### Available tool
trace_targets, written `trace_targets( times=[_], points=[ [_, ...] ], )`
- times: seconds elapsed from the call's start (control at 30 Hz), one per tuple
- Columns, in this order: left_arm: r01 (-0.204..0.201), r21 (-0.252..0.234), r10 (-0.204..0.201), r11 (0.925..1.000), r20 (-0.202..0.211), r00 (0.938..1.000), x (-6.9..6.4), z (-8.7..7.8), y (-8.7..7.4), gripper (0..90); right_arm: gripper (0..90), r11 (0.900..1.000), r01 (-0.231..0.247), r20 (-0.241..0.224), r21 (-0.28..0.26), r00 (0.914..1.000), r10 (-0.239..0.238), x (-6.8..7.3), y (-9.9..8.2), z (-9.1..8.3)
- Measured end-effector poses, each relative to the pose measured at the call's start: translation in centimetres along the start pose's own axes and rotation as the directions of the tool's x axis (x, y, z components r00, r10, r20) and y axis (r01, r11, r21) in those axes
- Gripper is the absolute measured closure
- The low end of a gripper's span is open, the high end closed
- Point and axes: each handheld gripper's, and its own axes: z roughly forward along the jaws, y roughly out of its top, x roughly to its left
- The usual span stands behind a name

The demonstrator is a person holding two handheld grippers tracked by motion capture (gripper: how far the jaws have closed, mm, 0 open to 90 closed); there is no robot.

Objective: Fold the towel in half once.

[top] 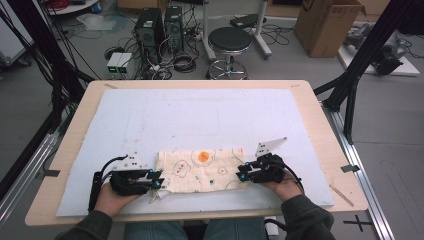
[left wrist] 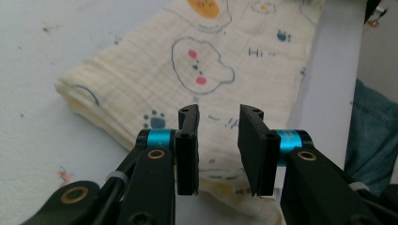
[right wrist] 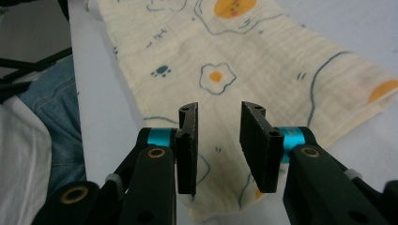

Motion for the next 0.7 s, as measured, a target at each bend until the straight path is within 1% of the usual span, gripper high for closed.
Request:
trace_targets(
  times=[0.03,0.07,0.13,0.27,0.33,0.37,0.43,0.5,0.57,0.63,0.7],
  points=[
    [0.003,0.007,-0.003,1.0000,0.000,1.0000,0.0,0.1,-0.2,68.4,66.7,0.9999,0.009,0.004,0.007,1.0000,-0.009,0.0,-0.2,0.1],
    [0.003,0.017,-0.003,0.9998,0.000,1.0000,0.0,0.2,-0.3,68.5,66.6,0.9998,0.007,0.007,0.017,1.0000,-0.007,0.1,-0.3,0.1],
    [-0.006,0.039,0.007,0.9992,-0.002,1.0000,0.1,0.2,-0.5,68.4,66.6,0.9995,0.017,0.010,0.028,0.9998,-0.017,0.3,-0.6,0.2],
    [0.004,0.038,-0.003,0.9993,-0.010,0.9999,0.1,0.2,-0.7,68.9,67.4,0.9978,0.041,0.021,0.052,0.9989,-0.043,0.7,-0.9,0.3],
    [-0.012,0.045,0.012,0.9989,-0.013,0.9998,0.1,0.2,-0.7,69.3,67.6,0.9968,0.049,0.029,0.064,0.9983,-0.051,0.9,-1.0,0.4],
    [-0.008,0.040,0.009,0.9992,-0.017,0.9998,0.0,0.2,-0.8,69.4,67.7,0.9963,0.051,0.029,0.069,0.9981,-0.053,1.0,-1.2,0.5],
    [-0.018,0.043,0.018,0.9989,-0.021,0.9996,-0.1,0.2,-0.8,69.5,67.7,0.9966,0.056,0.039,0.061,0.9976,-0.058,1.1,-1.3,0.5],
    [-0.017,0.037,0.018,0.9992,-0.027,0.9995,-0.2,0.2,-0.9,69.4,67.7,0.9971,0.053,0.039,0.055,0.9977,-0.055,1.2,-1.4,0.5],
    [-0.024,0.041,0.025,0.9989,-0.028,0.9993,-0.2,0.2,-0.8,69.3,67.6,0.9971,0.054,0.041,0.053,0.9976,-0.056,1.2,-1.4,0.5],
    [-0.018,0.032,0.019,0.9993,-0.026,0.9995,-0.3,0.2,-0.9,68.9,67.3,0.9973,0.053,0.041,0.050,0.9977,-0.055,1.2,-1.5,0.5],
    [-0.020,0.024,0.020,0.9995,-0.020,0.9996,-0.3,0.0,-0.8,68.0,66.9,0.9979,0.052,0.036,0.039,0.9979,-0.054,1.2,-1.4,0.4]
  ],
)
